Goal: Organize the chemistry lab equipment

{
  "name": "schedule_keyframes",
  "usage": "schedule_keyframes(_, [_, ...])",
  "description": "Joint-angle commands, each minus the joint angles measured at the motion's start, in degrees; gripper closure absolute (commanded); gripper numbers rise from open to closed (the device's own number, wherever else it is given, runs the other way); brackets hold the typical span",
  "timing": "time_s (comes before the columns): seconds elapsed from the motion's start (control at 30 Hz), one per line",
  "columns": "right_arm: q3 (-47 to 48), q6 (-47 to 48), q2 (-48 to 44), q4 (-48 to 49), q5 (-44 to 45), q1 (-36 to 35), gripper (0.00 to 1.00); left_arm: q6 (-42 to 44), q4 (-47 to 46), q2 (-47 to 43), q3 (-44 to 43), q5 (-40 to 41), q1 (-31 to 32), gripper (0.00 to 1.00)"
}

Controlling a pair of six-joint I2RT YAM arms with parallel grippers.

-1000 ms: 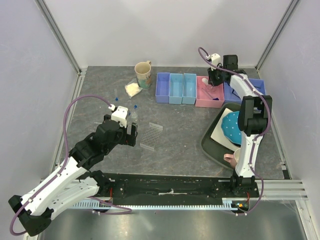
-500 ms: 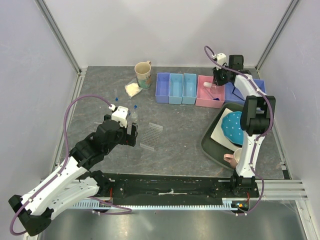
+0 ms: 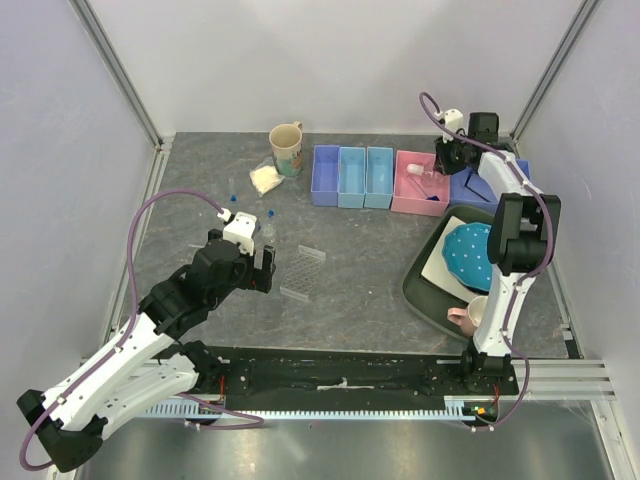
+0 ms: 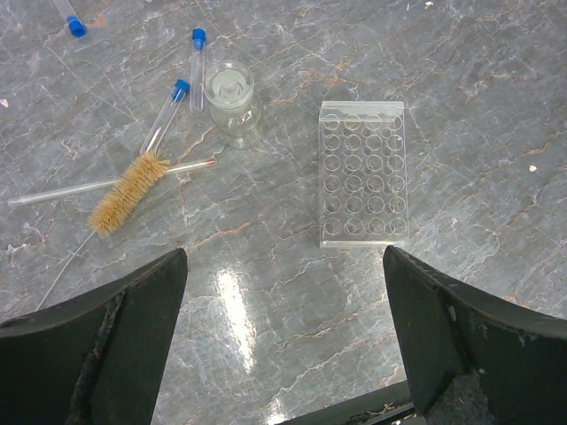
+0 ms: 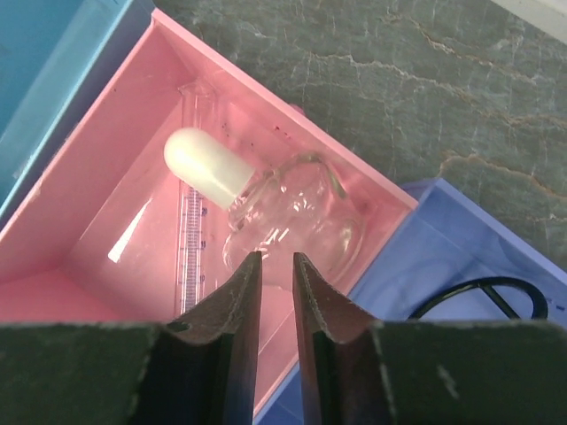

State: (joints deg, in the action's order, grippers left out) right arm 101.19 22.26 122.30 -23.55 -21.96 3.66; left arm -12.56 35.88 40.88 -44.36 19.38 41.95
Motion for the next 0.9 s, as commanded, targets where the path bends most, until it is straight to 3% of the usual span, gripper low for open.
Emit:
schedule_keyframes(0.0, [-1.1,-0.1,-6.4,0.0,-2.9,0.4,0.72,-0.5,-1.7,-0.4,-0.2,0.1,-0.2,0.02])
schedule_keyframes(0.2, [-8.7,-1.3,-15.8,0.5,-12.3,0.4,0.65,-1.9,-2.3,-1.0,0.1,-0.5,-0.4,0.00])
schedule_keyframes(0.43, [-25.7,0.2,-31.4,1.8,-22.2,0.3,0.48,-9.2,-4.2,0.2,0.8,-2.3,-0.9,0.00])
schedule_keyframes(0.57, [-30.8,0.3,-38.4,0.4,-27.3,0.3,0.41,-12.4,-6.3,3.7,1.6,-3.6,-2.5,0.00])
schedule_keyframes(0.7, [-35.3,-0.5,-45.4,0.2,-34.0,0.0,0.30,-13.2,-8.2,10.5,0.6,-9.3,-9.8,0.00])
schedule_keyframes(0.87, [-44.9,-5.2,-52.0,9.3,-39.7,-0.1,0.18,-12.7,-10.7,19.0,-1.9,-16.0,-17.4,0.00])
